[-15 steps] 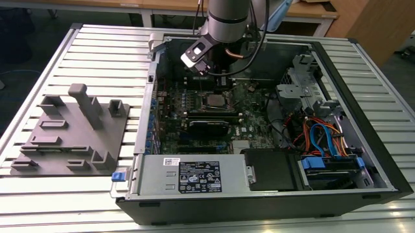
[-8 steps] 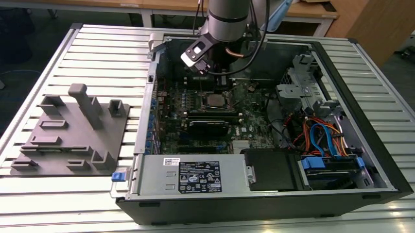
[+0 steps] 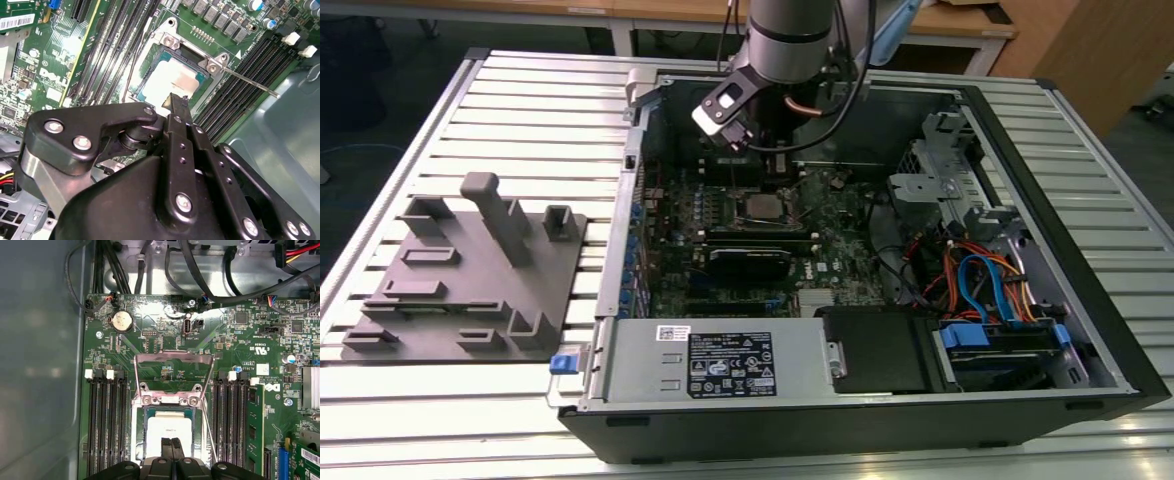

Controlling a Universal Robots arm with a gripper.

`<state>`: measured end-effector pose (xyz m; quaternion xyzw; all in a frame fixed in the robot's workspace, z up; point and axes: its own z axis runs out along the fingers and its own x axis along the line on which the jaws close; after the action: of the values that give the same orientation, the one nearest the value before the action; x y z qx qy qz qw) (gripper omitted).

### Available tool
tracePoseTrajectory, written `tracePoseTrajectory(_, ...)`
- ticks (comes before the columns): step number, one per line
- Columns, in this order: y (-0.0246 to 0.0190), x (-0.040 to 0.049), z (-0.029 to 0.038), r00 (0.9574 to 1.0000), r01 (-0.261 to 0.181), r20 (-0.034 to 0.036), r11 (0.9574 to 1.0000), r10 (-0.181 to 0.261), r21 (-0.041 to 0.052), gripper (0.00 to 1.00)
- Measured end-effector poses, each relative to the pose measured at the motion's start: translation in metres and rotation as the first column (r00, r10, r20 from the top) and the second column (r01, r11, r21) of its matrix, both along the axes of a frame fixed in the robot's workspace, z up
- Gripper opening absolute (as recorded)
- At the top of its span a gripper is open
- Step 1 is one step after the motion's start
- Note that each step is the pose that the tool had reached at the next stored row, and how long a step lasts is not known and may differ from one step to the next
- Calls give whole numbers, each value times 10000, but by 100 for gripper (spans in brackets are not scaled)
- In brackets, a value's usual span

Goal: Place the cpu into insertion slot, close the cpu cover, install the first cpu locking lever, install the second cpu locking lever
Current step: 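Close the cpu cover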

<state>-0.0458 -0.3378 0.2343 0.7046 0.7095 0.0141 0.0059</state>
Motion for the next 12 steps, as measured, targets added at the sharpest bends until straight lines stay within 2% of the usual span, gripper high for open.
tracePoseTrajectory(12,0,5,31,10000,0,-1,10000,0,-1,10)
